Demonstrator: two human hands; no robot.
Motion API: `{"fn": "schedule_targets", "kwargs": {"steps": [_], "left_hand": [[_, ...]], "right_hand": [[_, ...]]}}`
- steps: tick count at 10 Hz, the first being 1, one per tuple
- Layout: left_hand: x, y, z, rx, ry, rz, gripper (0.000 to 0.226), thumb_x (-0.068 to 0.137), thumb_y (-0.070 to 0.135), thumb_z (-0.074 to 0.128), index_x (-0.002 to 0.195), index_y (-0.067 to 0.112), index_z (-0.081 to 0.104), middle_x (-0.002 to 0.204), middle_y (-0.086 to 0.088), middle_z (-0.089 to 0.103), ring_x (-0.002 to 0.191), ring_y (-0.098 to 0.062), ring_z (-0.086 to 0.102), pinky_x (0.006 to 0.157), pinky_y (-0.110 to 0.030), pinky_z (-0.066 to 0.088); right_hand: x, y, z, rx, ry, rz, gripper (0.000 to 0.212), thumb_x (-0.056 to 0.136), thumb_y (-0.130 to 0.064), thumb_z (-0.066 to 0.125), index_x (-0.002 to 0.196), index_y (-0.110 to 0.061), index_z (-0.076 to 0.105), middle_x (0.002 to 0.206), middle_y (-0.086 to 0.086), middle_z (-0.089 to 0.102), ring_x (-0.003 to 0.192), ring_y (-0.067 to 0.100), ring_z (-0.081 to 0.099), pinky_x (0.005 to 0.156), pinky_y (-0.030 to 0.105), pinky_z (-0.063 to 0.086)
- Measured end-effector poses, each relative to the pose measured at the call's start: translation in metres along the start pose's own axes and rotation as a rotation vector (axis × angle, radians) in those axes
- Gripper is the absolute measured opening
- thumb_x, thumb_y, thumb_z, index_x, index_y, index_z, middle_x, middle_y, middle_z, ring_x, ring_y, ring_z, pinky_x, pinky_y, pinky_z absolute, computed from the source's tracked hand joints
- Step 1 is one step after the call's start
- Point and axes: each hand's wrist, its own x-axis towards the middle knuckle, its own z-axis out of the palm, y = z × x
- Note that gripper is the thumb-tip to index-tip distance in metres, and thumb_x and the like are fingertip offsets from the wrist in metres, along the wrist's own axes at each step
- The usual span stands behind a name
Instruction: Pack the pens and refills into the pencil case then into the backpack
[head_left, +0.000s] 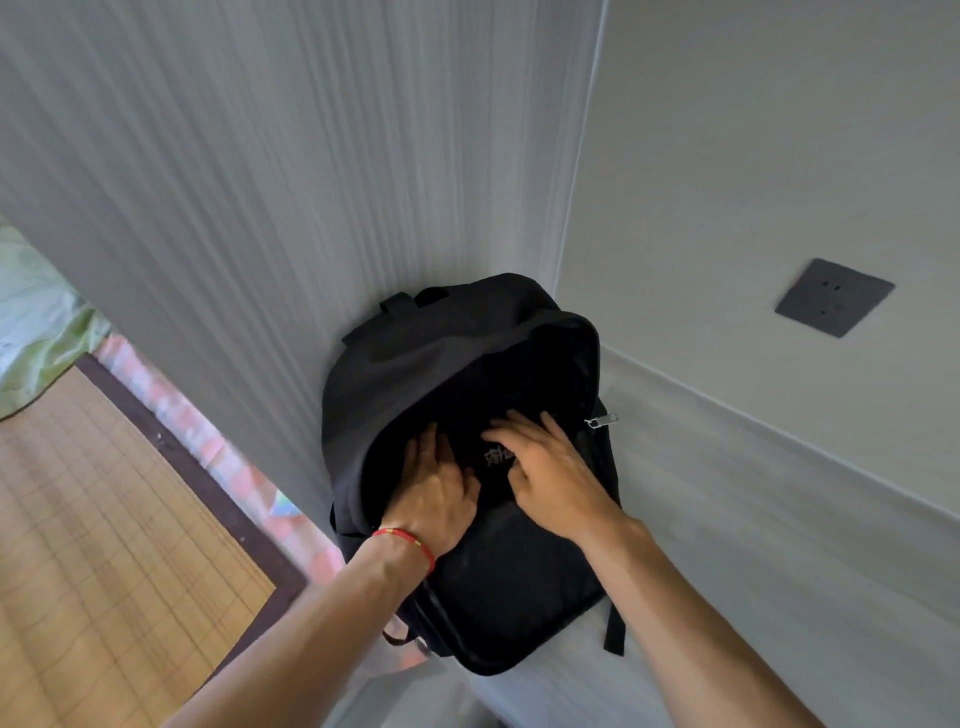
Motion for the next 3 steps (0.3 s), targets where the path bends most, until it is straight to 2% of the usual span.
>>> {"fn": "schedule_targets", "kwargs": {"steps": [1, 2, 3], "left_hand": [[-0.003, 0.002, -0.009, -0.225, 0.061, -0.042, 0.056, 0.098, 0.031, 0.041, 0.142, -0.004, 0.041, 0.157, -0.026, 0.024, 0.148, -0.037, 0.015, 0.122, -0.044, 0.012], [-0.021, 0.003, -0.022, -0.476, 0.147, 0.035, 0.059, 0.092, 0.028, 0.052, 0.146, 0.006, 0.038, 0.156, -0.015, 0.03, 0.146, -0.029, 0.023, 0.121, -0.034, 0.02], [-0.047, -0.001, -0.053, -0.817, 0.258, 0.198, 0.042, 0.088, 0.018, 0.057, 0.131, 0.021, 0.059, 0.133, 0.002, 0.06, 0.126, -0.01, 0.052, 0.11, -0.023, 0.04]], "right_hand": [[-0.02, -0.006, -0.002, 0.04, 0.038, 0.078, 0.059, 0.09, 0.002, 0.049, 0.142, -0.027, 0.053, 0.152, -0.009, 0.047, 0.148, 0.002, 0.026, 0.124, 0.024, 0.002], [-0.038, -0.021, -0.011, 0.14, 0.095, 0.155, 0.055, 0.092, -0.001, 0.05, 0.138, -0.031, 0.055, 0.146, -0.015, 0.051, 0.141, -0.002, 0.035, 0.125, 0.028, 0.019], [-0.055, -0.044, -0.022, 0.336, 0.309, 0.301, 0.046, 0.092, -0.004, 0.058, 0.128, -0.033, 0.064, 0.128, -0.023, 0.062, 0.123, -0.006, 0.053, 0.109, 0.027, 0.045]]}}
